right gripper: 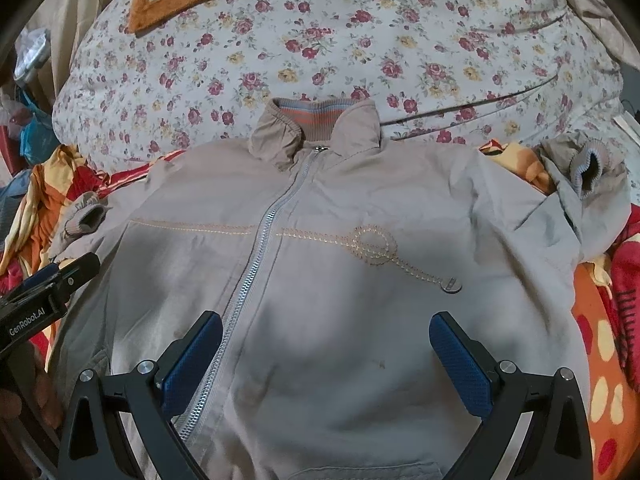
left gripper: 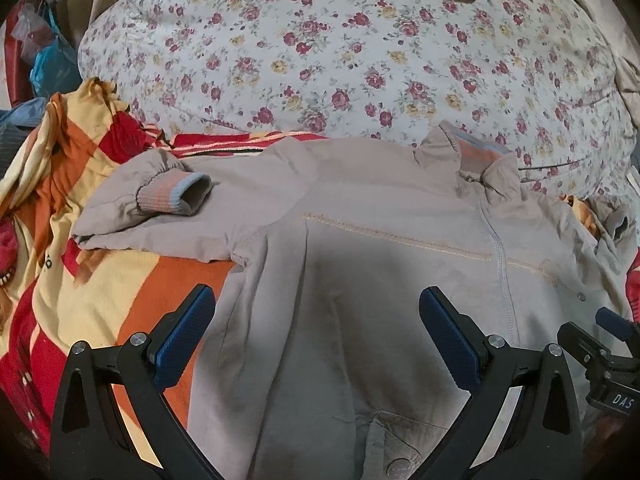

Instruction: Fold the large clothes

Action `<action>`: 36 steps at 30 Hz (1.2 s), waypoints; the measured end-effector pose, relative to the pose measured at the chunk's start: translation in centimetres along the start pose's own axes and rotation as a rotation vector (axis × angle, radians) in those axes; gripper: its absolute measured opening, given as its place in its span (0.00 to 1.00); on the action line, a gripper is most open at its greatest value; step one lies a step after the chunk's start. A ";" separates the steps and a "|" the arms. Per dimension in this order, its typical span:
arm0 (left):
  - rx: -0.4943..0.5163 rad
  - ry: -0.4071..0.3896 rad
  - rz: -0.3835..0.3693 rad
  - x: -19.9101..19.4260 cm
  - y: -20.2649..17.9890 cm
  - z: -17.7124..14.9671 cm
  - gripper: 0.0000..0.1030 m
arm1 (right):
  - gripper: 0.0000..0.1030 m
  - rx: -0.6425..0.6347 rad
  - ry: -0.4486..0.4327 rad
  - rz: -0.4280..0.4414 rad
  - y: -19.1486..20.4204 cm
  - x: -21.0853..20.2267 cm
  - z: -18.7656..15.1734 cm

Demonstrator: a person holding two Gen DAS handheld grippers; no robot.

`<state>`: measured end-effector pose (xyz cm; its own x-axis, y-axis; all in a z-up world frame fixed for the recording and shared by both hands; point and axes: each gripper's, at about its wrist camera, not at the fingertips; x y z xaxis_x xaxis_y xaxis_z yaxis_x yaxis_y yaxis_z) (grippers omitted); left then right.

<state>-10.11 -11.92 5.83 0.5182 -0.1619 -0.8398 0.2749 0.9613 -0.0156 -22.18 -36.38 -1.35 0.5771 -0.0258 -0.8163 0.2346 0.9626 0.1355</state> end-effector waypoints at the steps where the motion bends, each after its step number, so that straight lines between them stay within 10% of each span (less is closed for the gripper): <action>1: 0.000 0.000 0.001 0.0 0.0 0.0 0.99 | 0.99 -0.001 0.001 0.000 0.0 0.0 0.0; 17: -0.021 -0.003 0.072 -0.2 5.0 3.9 0.99 | 0.99 -0.017 0.022 0.007 0.3 0.3 -0.2; 30: 0.013 0.119 0.190 8.0 14.8 7.2 0.99 | 0.99 0.008 0.067 0.056 -0.4 1.3 0.2; 36: -0.049 0.114 0.087 9.1 15.4 8.6 0.45 | 0.99 -0.007 0.099 0.052 -0.2 2.7 0.2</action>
<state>5.75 -0.49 2.63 0.4424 -0.0538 -0.8952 0.1914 0.9809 0.0357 -20.56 -36.64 -3.45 0.5084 0.0508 -0.8596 0.2004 0.9639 0.1755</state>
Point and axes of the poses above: each gripper's, at about its wrist camera, not at the fingertips, and x roughly the way its jaws point, y to its left, z to its top, and after that the axes turned 8 degrees about y, right-handed
